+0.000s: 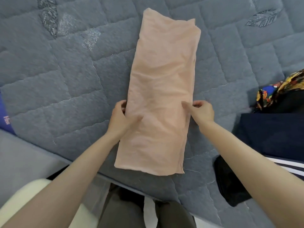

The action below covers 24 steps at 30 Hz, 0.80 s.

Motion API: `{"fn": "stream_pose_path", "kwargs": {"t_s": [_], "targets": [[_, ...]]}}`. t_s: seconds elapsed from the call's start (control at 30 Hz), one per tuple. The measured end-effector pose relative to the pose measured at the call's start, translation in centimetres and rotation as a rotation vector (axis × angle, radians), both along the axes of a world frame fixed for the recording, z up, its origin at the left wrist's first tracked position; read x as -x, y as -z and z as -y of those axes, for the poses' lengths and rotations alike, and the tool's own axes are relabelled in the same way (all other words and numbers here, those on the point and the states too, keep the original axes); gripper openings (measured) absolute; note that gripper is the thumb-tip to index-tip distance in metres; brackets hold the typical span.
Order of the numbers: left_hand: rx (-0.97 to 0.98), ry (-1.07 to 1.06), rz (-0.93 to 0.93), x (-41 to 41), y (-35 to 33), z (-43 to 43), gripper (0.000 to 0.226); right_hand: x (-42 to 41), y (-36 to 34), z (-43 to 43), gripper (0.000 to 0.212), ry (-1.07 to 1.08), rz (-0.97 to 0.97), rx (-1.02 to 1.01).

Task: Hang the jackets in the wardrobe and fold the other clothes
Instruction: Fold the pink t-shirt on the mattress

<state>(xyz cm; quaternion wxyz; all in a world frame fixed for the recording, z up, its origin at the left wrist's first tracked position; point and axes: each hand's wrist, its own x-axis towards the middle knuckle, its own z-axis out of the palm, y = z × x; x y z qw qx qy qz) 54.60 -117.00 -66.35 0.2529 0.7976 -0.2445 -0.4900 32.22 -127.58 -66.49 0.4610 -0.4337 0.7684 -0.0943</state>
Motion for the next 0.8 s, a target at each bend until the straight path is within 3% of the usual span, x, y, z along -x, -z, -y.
{"fn": "stream_pose_path", "kwargs": {"t_s": [0.07,0.17,0.23,0.3,0.4,0.47,0.53,0.6,0.63,0.73,0.8], "targets": [[-0.040,0.081,-0.037,-0.6,0.5,-1.2,0.060,0.0,-0.4,-3.1,0.047,-0.124,0.017,-0.112],[-0.076,0.153,-0.152,-1.0,0.6,-2.4,0.037,-0.4,-0.8,-6.9,0.040,-0.233,0.048,-0.228],[-0.020,0.174,-0.167,-1.2,0.4,-2.8,0.024,-0.5,-1.2,-8.2,0.040,-0.120,0.139,-0.254],[0.066,0.155,-0.137,-1.5,-0.4,-3.1,0.019,-0.3,-2.2,-9.0,0.023,0.020,0.252,-0.225],[0.168,0.146,-0.100,-2.4,-2.3,-3.1,0.017,0.3,-4.4,-9.4,0.020,0.105,0.376,-0.091],[0.239,0.235,0.010,-3.3,-3.9,-2.9,0.023,0.9,-5.9,-9.2,0.037,0.041,0.337,0.066],[0.352,0.347,0.187,-4.1,-5.6,-2.3,0.035,1.3,-7.4,-8.7,0.066,-0.052,0.343,0.187],[0.502,0.436,0.267,-4.7,-7.2,-1.5,0.031,1.4,-8.3,-8.1,0.097,-0.199,0.353,0.243],[0.558,0.489,0.258,-4.9,-7.9,-1.1,0.026,1.2,-8.7,-7.8,0.100,-0.295,0.303,0.255],[0.639,0.684,0.215,-5.2,-9.0,-0.2,0.028,0.6,-9.8,-7.0,0.060,-0.551,-0.013,0.372],[0.650,0.727,0.215,-5.1,-9.7,0.0,0.025,0.5,-10.9,-6.9,0.032,-0.599,-0.124,0.495]]}}
